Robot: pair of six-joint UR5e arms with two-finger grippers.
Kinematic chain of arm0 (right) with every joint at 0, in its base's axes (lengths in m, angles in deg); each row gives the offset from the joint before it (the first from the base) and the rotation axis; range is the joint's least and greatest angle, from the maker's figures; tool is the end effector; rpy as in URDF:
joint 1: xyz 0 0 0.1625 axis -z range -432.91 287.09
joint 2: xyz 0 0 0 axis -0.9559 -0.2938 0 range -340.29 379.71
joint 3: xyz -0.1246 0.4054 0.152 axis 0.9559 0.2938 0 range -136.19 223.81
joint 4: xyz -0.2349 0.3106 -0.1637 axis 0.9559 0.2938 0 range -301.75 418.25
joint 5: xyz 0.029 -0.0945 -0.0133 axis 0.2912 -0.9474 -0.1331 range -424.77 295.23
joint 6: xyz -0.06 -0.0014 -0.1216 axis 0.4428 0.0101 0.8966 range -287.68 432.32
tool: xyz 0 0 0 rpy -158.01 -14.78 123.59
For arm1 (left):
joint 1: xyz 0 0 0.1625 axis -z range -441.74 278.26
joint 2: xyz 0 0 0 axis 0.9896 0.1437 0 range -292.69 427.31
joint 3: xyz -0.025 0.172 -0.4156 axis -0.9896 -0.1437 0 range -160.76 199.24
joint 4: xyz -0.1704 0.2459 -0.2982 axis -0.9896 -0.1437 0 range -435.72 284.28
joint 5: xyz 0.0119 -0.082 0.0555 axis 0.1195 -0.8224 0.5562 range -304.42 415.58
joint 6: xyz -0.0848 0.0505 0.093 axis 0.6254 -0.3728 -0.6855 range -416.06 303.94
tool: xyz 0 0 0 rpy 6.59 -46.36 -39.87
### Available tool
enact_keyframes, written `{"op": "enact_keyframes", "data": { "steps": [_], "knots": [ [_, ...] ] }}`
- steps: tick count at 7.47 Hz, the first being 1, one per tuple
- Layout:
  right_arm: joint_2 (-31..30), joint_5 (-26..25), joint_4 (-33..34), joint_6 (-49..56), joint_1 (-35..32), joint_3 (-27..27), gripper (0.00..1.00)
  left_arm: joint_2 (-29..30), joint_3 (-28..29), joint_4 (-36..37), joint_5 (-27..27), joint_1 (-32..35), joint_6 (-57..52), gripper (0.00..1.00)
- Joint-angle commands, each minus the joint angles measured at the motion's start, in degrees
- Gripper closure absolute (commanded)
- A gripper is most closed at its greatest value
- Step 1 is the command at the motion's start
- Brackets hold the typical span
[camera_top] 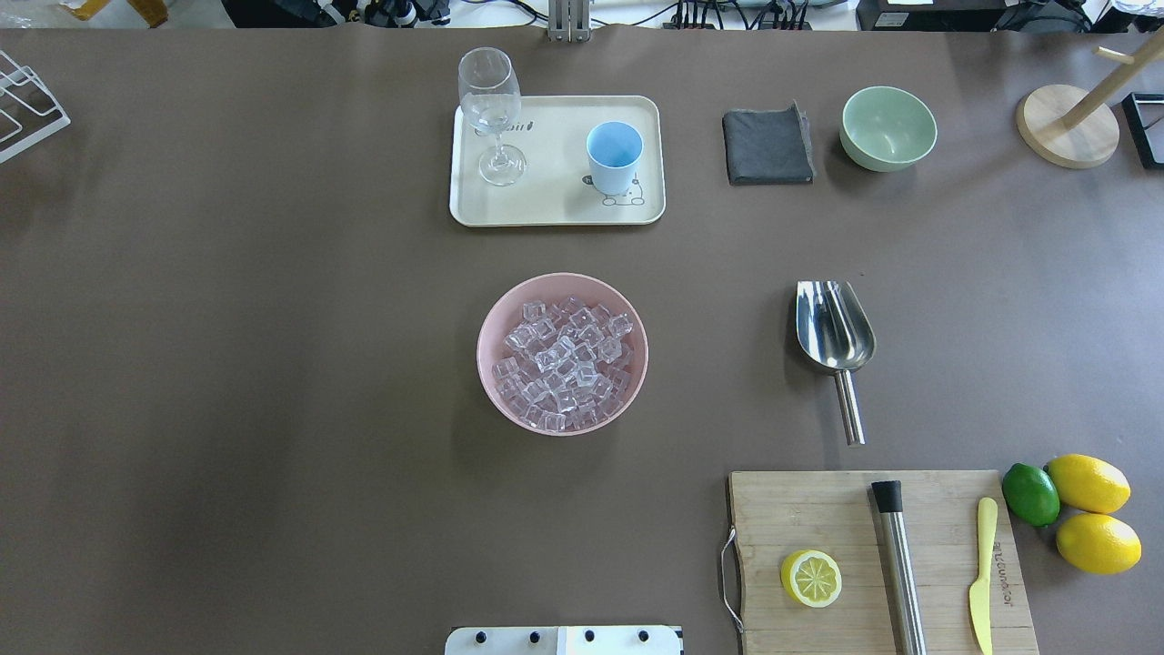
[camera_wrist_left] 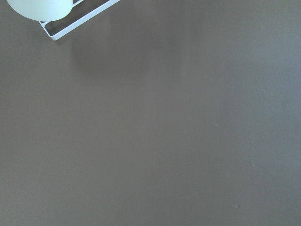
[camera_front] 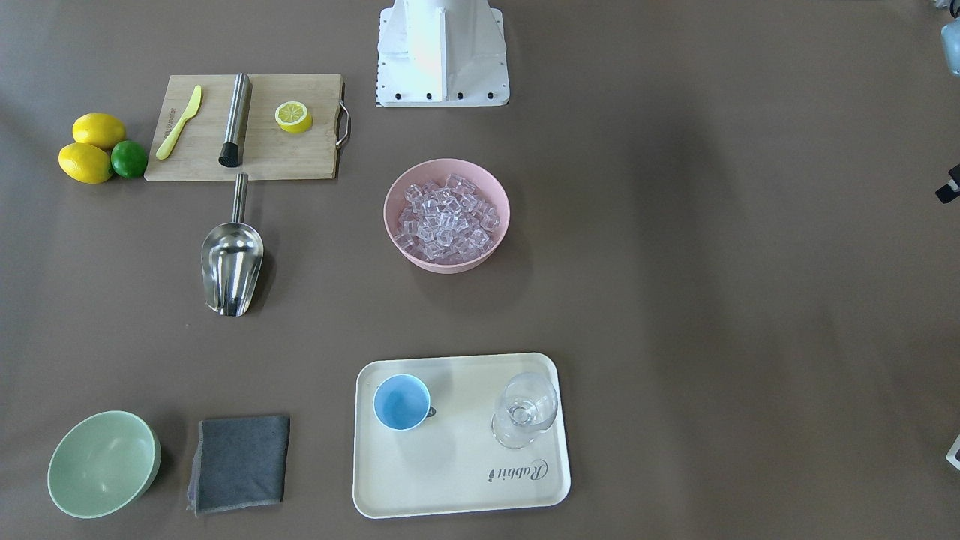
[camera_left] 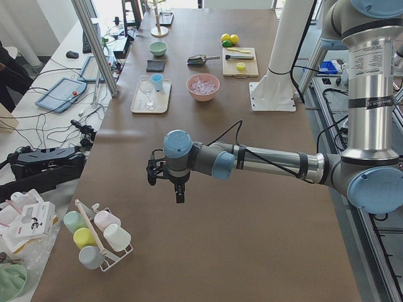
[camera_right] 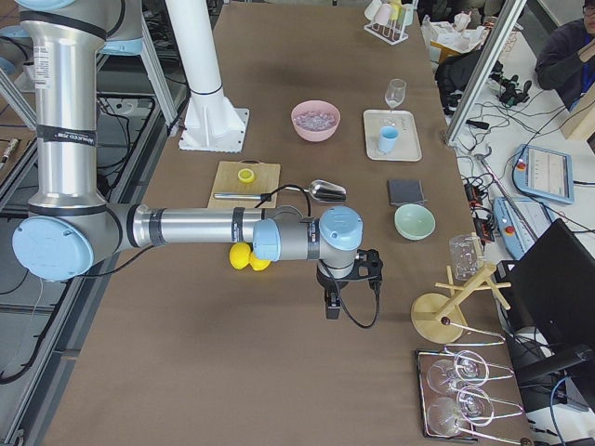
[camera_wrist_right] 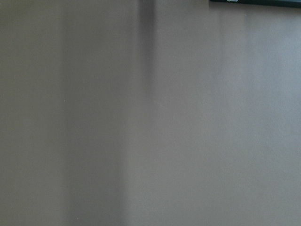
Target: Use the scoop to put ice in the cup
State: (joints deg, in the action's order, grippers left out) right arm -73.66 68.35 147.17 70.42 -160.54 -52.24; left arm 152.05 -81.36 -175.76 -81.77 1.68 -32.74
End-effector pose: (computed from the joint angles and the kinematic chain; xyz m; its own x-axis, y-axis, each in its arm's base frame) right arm 0.0207 -0.4812 0.6857 0.7284 -0.0419 0.6839 0.0172 0.9989 0.0429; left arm 0.0215 -0.4791 0.6360 0.6413 -0.1300 -0.7562 0.1560 0.9870 -0.0373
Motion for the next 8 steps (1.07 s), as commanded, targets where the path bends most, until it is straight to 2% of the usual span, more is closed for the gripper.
{"op": "enact_keyframes", "data": {
  "steps": [1, 5, 7, 8],
  "knots": [
    [-0.84, -0.14, -0.06, 0.66, 0.00, -0.09, 0.00, -0.45, -0.65, -0.06, -0.03, 0.08, -0.11, 0.02],
    [-0.14, -0.67, -0.15, -0.03, -0.09, -1.32, 0.00, 0.08, -0.65, 0.02, -0.12, -0.09, -0.11, 0.02],
    [-0.06, -0.23, -0.06, -4.15, 0.00, -1.85, 0.00, 0.95, -1.17, -0.24, -0.21, -0.71, -0.20, 0.02],
    [-0.06, 0.03, -0.06, -4.60, 0.00, -2.81, 0.00, 2.26, -1.18, -0.15, -0.03, -3.32, -0.29, 0.02]
  ]
}}
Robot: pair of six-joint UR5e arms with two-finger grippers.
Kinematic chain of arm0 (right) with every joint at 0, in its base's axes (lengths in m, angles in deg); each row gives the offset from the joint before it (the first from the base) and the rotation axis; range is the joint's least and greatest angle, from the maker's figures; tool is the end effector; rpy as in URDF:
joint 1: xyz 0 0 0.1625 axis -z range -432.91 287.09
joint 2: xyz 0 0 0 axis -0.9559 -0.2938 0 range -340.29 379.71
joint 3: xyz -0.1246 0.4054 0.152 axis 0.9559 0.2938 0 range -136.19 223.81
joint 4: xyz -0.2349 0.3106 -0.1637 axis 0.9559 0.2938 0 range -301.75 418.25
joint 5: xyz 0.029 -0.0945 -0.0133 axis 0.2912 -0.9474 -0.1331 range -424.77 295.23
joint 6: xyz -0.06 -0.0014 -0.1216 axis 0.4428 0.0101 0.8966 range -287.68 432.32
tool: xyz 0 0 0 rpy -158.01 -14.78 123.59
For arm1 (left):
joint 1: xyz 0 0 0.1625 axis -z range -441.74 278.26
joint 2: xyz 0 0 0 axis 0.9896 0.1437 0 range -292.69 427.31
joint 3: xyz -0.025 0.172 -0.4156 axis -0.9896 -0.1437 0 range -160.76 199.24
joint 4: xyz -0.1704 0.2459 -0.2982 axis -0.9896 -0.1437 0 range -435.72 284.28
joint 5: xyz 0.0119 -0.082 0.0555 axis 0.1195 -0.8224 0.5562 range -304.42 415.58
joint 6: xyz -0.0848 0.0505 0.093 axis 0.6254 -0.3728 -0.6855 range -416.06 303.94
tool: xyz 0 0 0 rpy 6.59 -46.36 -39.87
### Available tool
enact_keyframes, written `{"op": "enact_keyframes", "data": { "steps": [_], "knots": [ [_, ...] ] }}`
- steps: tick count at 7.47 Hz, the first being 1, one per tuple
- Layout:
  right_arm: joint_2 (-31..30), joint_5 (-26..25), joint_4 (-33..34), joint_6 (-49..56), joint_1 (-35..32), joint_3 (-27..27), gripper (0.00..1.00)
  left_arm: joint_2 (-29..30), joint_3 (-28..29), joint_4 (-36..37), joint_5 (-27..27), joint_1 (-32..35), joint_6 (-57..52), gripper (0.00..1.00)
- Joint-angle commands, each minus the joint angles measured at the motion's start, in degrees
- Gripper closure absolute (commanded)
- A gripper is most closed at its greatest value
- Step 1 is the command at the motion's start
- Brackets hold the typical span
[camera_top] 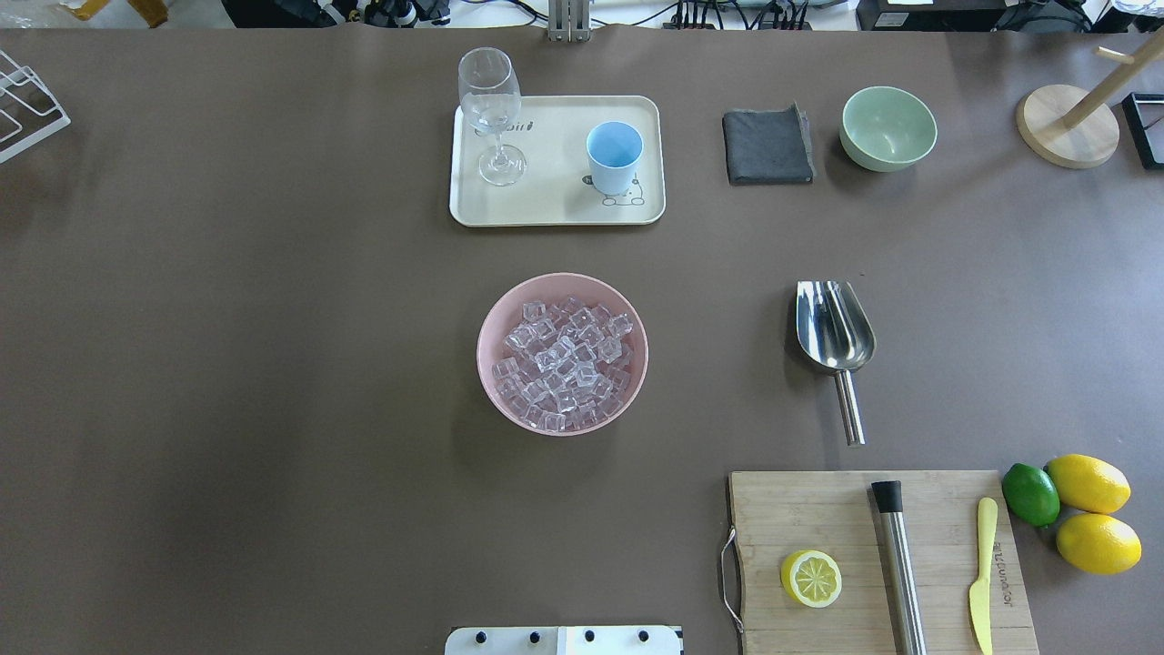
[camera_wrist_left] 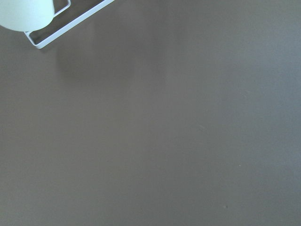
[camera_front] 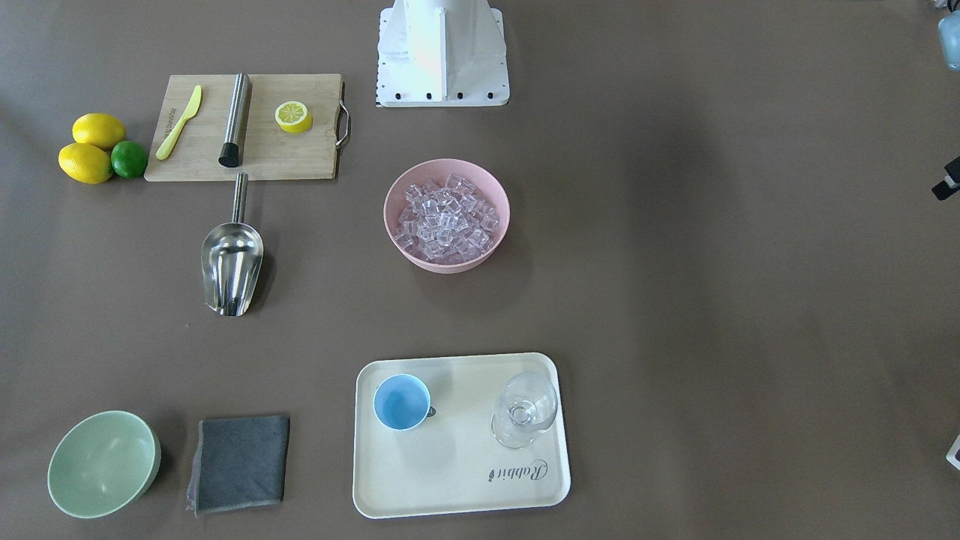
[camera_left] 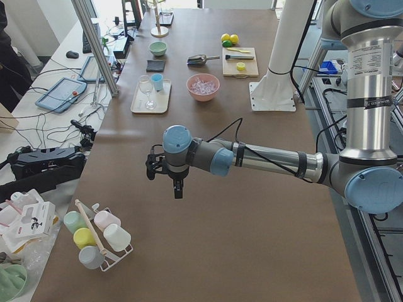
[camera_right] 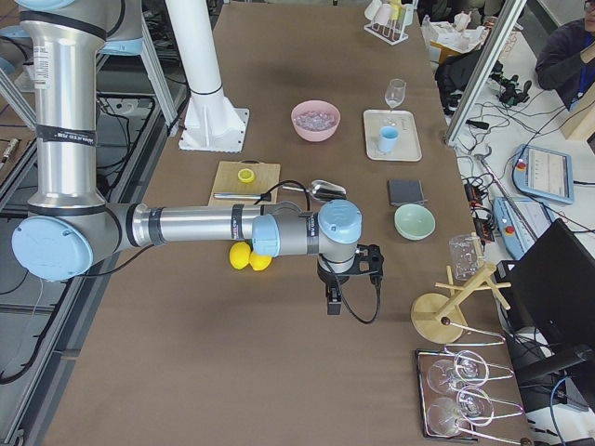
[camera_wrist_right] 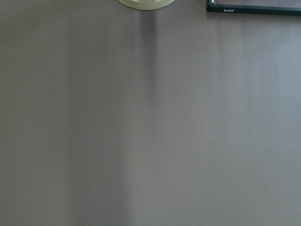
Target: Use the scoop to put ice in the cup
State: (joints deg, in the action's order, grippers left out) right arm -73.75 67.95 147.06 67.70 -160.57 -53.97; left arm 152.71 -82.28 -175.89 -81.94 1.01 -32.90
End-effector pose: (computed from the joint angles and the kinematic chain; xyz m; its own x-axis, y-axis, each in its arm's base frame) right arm 0.0216 -0.4826 0.6716 0.7323 -0.0147 0.6809 -0.0183 0.9990 0.0413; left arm 0.0281 -0.4844 0.6215 0.6383 -0.0969 -0.7637 0.1417 0.9899 -0.0072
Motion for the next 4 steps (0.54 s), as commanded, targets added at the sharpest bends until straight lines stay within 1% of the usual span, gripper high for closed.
{"op": "enact_keyframes", "data": {
  "steps": [1, 2, 3, 4],
  "knots": [
    [0.03, 0.52, 0.05, -3.71, 0.03, -2.84, 0.00, 3.09, -0.53, -0.11, -0.03, -6.07, -0.04, 0.02],
    [0.03, 0.17, 0.57, -3.73, 0.03, -2.94, 0.00, 3.19, -1.57, -0.55, -0.21, -6.45, -0.13, 0.02],
    [-0.58, 0.34, 0.84, -4.60, 0.12, -2.86, 0.00, 3.28, -3.41, -1.86, -0.21, -9.16, -0.04, 0.02],
    [-0.58, 0.43, 1.10, -5.74, 0.12, -2.94, 0.00, 3.89, -3.34, -5.27, 0.05, -13.71, -0.13, 0.02]
  ]
}}
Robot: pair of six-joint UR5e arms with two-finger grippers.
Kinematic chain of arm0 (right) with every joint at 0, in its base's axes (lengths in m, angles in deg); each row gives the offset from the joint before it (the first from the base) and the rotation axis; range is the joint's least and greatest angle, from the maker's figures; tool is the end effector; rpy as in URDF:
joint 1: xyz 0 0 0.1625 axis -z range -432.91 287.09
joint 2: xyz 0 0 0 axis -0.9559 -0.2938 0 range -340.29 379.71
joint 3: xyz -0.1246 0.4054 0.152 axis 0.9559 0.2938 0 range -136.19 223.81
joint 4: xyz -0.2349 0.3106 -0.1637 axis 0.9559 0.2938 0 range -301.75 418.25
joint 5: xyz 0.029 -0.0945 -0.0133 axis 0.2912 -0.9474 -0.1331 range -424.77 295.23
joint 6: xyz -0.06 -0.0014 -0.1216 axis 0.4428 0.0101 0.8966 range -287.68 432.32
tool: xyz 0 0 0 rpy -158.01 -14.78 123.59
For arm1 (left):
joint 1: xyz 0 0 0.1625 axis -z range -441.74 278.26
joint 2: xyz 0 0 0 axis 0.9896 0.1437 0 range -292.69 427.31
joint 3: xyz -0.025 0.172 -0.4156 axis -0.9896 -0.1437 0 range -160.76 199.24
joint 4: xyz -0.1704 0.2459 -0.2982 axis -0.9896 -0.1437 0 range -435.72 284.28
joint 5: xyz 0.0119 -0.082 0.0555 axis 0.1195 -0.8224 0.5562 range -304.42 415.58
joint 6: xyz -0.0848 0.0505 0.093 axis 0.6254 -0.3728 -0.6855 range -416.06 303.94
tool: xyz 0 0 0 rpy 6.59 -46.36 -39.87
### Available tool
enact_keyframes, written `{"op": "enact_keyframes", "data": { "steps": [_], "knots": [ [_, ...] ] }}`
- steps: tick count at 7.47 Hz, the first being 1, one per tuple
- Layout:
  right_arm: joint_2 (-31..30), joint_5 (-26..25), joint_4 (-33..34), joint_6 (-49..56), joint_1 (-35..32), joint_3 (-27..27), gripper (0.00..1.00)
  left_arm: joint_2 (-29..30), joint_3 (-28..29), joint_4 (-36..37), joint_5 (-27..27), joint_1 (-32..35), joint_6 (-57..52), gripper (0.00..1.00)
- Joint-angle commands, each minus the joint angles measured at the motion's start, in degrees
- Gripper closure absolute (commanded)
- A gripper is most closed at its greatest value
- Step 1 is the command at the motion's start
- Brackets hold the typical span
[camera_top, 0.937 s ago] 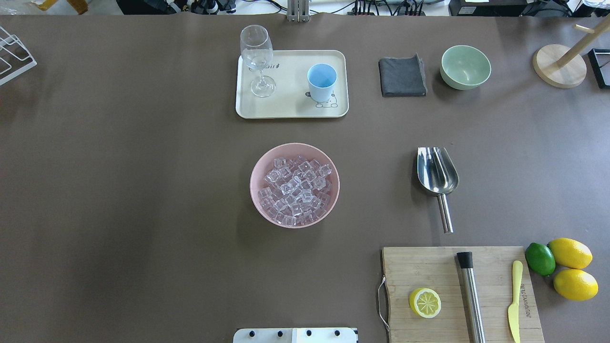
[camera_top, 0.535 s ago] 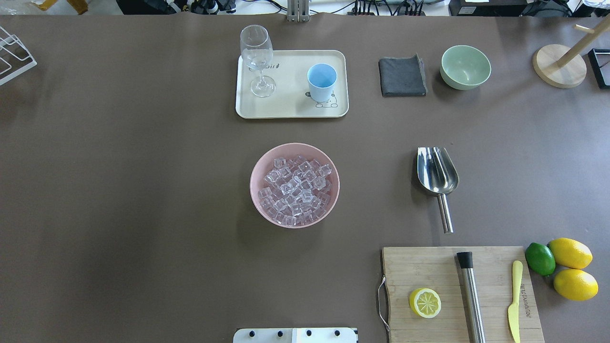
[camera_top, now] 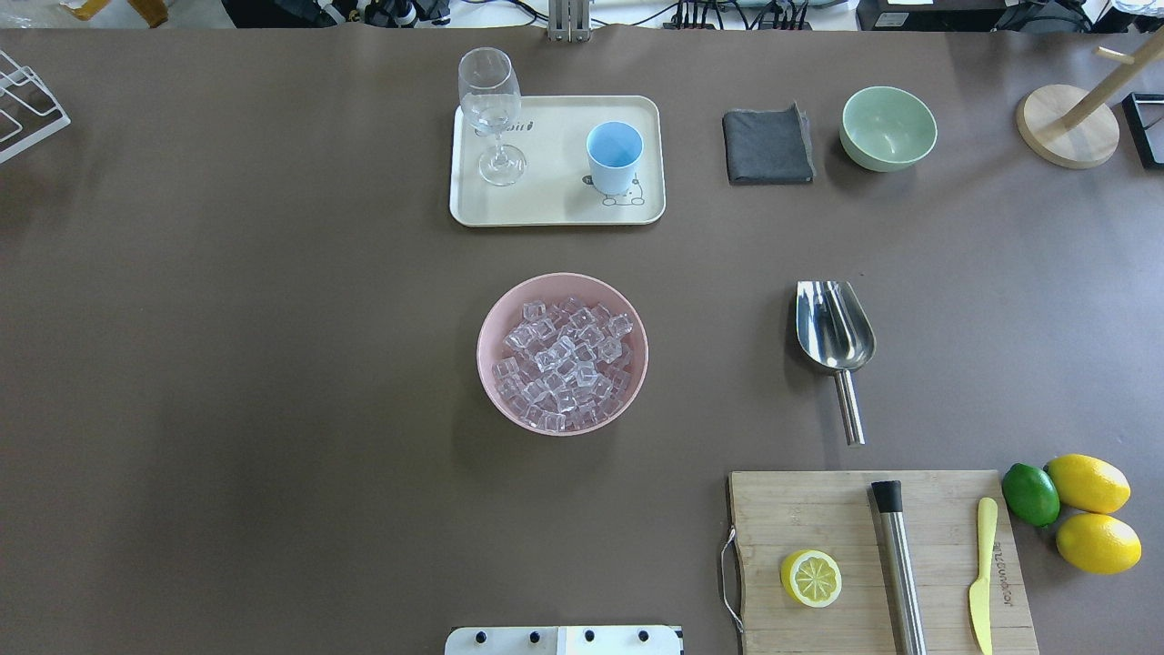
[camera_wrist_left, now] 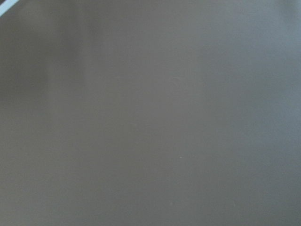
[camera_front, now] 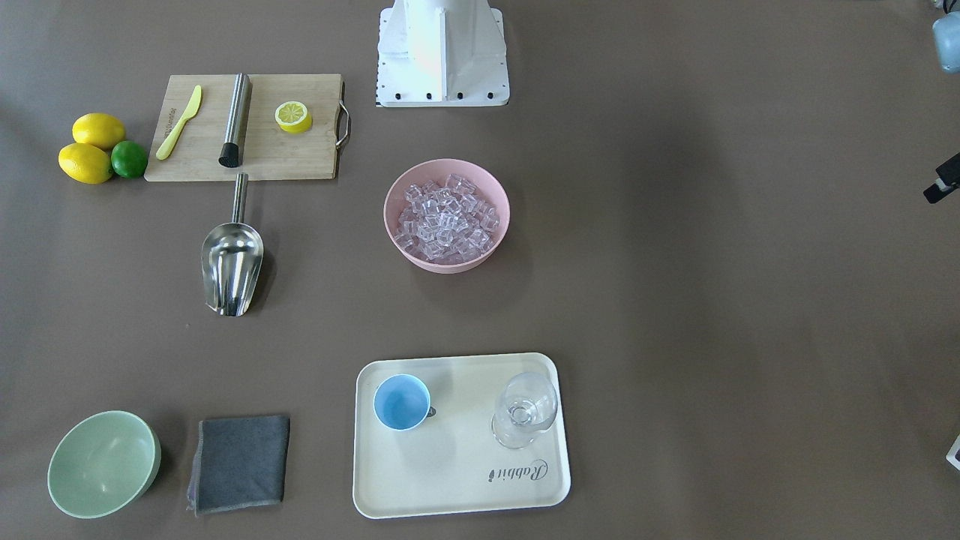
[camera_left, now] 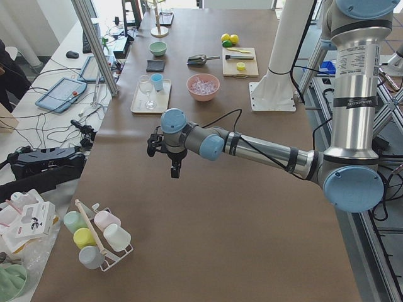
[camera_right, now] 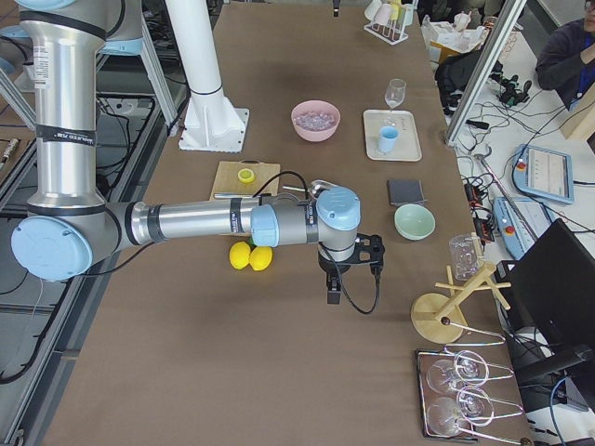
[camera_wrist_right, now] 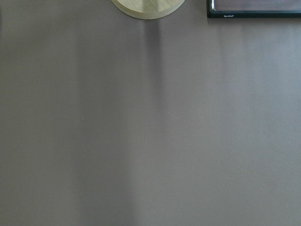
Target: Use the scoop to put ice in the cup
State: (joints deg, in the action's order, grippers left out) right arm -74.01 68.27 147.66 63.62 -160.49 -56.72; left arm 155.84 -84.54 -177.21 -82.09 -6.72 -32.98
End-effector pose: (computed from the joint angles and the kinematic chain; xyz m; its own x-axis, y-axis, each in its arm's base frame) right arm 0.0204 -0.4817 0.6500 0.7245 0.0325 0.6886 -0.0684 0.9973 0.0249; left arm 0.0994 -0.4995 0.5707 0.6203 0.0787 -0.7804 0.0071 0.9943 0.1060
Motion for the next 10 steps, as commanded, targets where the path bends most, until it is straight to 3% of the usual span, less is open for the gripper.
{"op": "enact_keyframes", "data": {
  "steps": [1, 2, 5, 7, 8, 9, 10],
  "knots": [
    [-0.06, -0.58, 0.50, -0.98, 0.30, -0.45, 0.00, 2.95, -0.82, -8.68, 1.94, -10.72, -0.05, 0.02],
    [0.12, -0.59, 0.15, -0.62, 0.47, -0.19, 0.00, 3.05, -2.03, -12.90, 5.62, -14.51, -0.14, 0.02],
    [0.65, -0.07, 0.15, -1.23, 0.74, -1.24, 0.00, 7.70, -0.55, -25.56, 6.09, -25.06, -0.14, 0.02],
    [-1.02, 2.21, 0.41, -4.81, 1.35, -5.54, 0.00, 9.89, 1.37, -29.78, 8.45, -26.75, -1.70, 0.02],
    [-0.85, 2.74, 0.15, -10.41, 4.92, -7.90, 0.01, 10.00, 1.82, -32.25, 12.82, -28.50, -13.12, 0.02],
    [-0.41, 2.49, -0.11, -16.99, 9.40, -10.62, 0.01, 10.87, 3.30, -33.32, 13.73, -29.30, -22.02, 0.02],
    [0.11, 2.14, -0.11, -22.97, 13.79, -13.52, 0.01, 14.79, 7.06, -36.38, 16.09, -30.18, -25.85, 0.02]
  ]
}}
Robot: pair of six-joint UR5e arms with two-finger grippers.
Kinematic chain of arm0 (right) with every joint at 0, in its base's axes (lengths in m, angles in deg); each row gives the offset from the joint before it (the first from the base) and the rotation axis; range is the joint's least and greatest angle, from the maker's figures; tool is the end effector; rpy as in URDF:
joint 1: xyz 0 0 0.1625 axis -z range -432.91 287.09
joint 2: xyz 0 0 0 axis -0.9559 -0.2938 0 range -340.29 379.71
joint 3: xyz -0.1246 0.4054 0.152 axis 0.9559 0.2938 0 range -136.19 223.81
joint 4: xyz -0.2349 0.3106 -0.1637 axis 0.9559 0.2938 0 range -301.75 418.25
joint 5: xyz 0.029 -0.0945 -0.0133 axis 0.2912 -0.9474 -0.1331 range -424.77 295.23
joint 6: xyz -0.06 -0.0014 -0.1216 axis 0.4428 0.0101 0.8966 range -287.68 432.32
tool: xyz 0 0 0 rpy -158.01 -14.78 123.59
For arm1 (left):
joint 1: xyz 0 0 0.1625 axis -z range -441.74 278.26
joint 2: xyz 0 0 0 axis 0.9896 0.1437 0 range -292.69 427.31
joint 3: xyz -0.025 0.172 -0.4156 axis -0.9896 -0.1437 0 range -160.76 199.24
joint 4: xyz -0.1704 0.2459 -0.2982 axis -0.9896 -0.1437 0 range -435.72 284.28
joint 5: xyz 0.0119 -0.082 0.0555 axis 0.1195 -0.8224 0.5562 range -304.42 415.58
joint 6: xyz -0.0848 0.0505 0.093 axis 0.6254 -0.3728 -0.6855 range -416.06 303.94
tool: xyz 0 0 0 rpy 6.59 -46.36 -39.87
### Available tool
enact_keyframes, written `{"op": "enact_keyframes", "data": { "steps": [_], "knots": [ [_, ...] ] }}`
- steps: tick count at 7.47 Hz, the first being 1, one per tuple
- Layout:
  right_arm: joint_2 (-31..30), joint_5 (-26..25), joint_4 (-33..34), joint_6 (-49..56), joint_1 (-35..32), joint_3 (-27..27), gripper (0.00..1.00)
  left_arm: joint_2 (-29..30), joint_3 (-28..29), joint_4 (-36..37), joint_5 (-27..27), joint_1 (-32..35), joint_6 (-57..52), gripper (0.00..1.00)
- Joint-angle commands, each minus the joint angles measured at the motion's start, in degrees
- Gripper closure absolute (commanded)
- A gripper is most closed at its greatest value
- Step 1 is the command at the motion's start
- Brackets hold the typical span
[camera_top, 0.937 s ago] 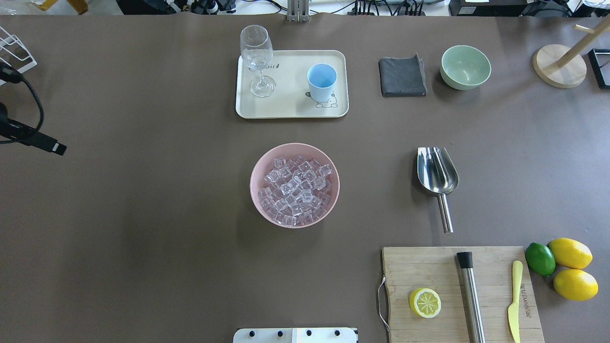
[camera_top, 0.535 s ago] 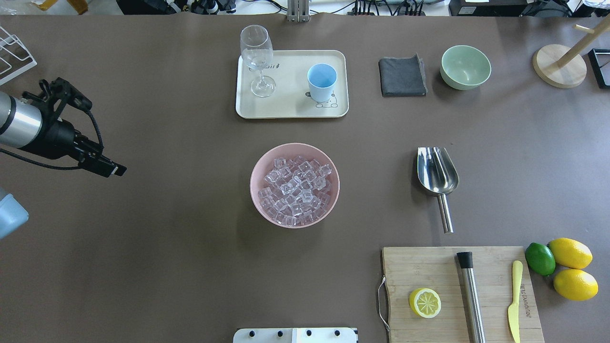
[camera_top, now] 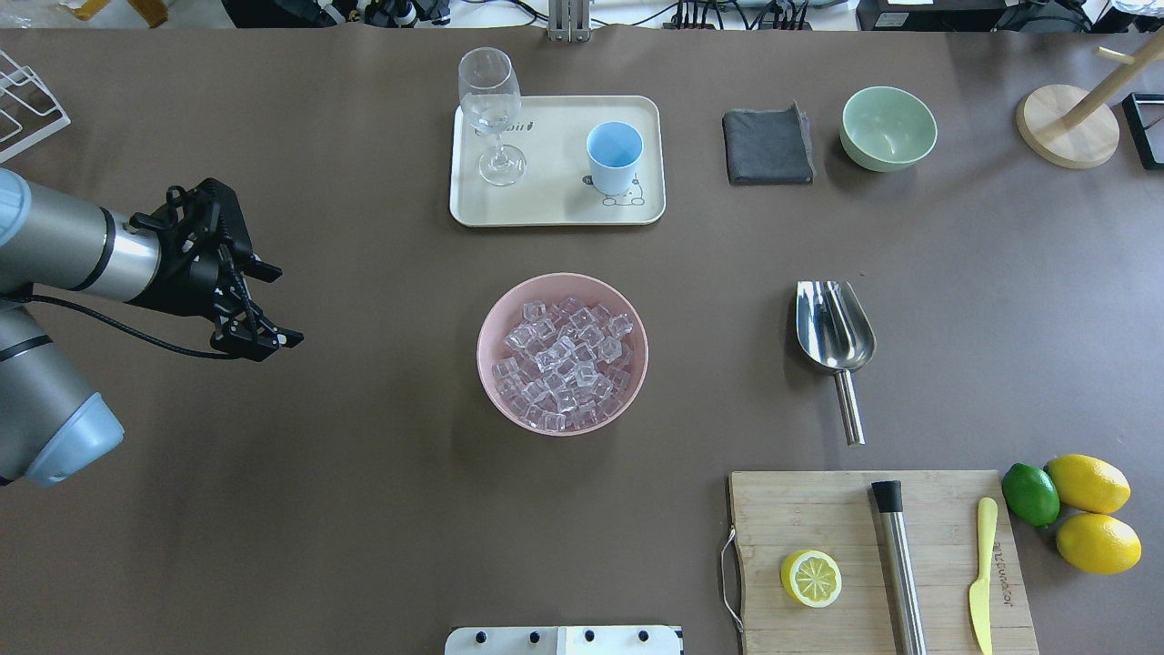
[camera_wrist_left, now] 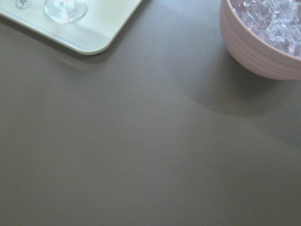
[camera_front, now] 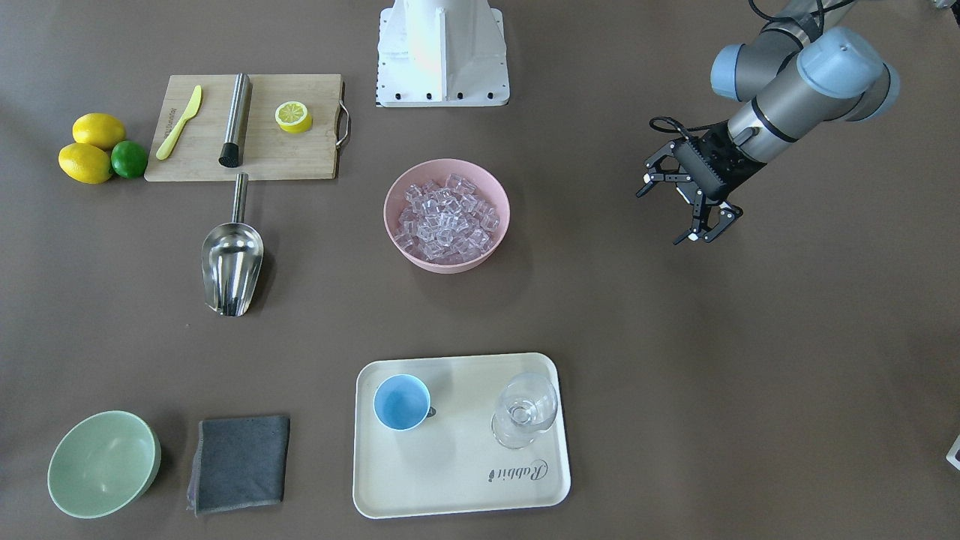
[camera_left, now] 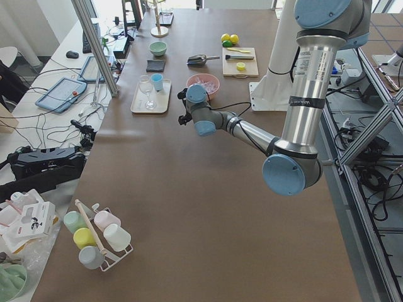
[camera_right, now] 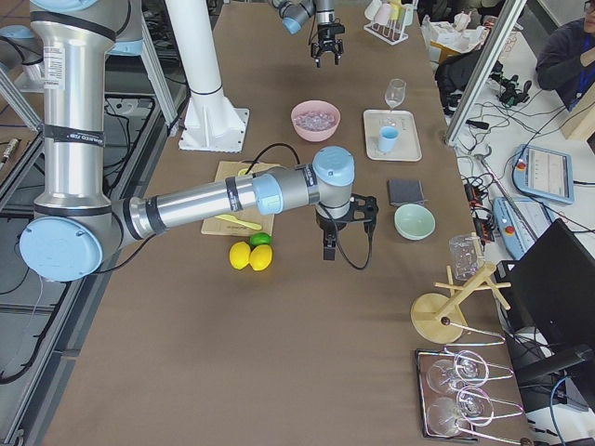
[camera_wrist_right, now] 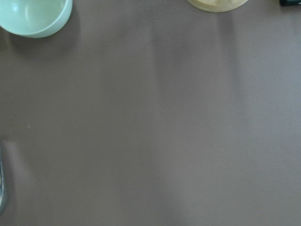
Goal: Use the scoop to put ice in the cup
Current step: 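Move the left gripper to the pink bowl while the right gripper reaches the metal scoop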
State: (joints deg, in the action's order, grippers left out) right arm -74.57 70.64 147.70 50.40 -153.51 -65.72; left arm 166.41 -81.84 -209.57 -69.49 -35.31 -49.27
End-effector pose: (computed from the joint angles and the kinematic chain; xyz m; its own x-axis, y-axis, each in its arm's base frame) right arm -0.0414 -0.4746 0.5707 0.6718 0.0705 0.7374 -0.1008 0.9949 -0.0032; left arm 0.3672 -0.4664 0.4280 0.2710 0.8943 -0.3562 -0.2718 0.4260 0.8629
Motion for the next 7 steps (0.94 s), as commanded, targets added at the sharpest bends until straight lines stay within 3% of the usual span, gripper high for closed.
{"op": "enact_keyframes", "data": {
  "steps": [1, 2, 3, 7],
  "knots": [
    [1.81, -0.41, -0.50, -16.07, 10.77, -6.46, 0.01, 5.83, 5.52, -7.53, 8.64, -4.13, -9.86, 0.02],
    [3.13, -1.46, -0.59, -21.79, 15.77, -7.96, 0.01, 6.28, 5.62, -9.31, 9.57, -5.20, -14.30, 0.02],
    [4.62, -4.60, -0.59, -26.72, 21.04, -8.76, 0.01, 6.11, 6.23, -10.63, 9.40, -5.12, -28.18, 0.02],
    [5.43, -11.46, -6.74, -40.18, 35.65, -7.98, 0.01, 13.38, 16.50, -13.44, 1.05, -5.12, -29.90, 0.02]
  ]
}}
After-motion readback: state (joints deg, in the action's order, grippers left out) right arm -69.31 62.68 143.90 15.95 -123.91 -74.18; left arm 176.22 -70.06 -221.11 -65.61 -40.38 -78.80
